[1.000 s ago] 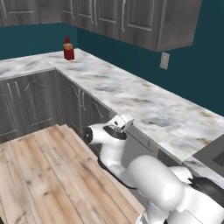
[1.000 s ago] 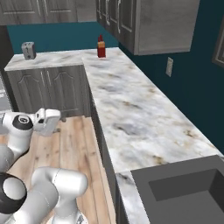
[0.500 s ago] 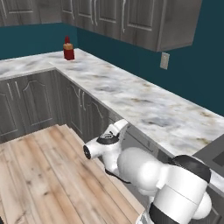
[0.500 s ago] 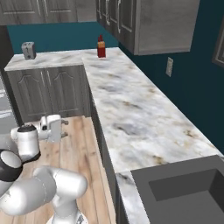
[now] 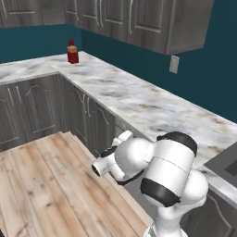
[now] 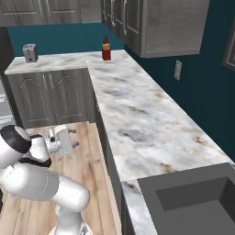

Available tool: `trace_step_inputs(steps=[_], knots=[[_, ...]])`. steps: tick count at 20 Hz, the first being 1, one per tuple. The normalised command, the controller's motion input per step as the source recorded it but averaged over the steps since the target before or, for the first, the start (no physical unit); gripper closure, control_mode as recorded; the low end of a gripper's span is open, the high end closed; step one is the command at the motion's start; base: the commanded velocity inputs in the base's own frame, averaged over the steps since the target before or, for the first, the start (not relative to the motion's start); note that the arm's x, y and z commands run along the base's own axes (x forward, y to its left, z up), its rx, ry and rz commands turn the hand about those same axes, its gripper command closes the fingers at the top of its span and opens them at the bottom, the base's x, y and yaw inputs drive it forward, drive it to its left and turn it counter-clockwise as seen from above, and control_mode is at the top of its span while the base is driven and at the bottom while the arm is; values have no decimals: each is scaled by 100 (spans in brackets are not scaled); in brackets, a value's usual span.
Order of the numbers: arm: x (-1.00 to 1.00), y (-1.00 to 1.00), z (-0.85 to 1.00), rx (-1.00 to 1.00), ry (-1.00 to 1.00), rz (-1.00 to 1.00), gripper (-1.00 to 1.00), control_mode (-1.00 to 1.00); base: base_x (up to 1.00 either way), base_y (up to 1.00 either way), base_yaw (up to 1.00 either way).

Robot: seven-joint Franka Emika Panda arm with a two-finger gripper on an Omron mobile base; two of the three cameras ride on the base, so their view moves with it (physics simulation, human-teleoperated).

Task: Open the dishwasher door and pull out the top rack.

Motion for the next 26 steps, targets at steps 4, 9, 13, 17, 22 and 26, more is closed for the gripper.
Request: trace_step_inputs(steps=[4, 9, 13, 17, 22, 26], knots=[[30, 0, -30, -12, 0, -7, -100, -100, 0, 0, 0], [29, -3, -32, -8, 0, -8, -100, -100, 0, 0, 0], [32, -6, -35, -2, 0, -10, -100, -100, 0, 0, 0], [24, -1, -35, -9, -2, -13, -100, -100, 0, 0, 0], [29, 0, -38, -19, -6, -17, -100, -100, 0, 0, 0], [38, 0, -26, -17, -5, -16, -100, -100, 0, 0, 0]])
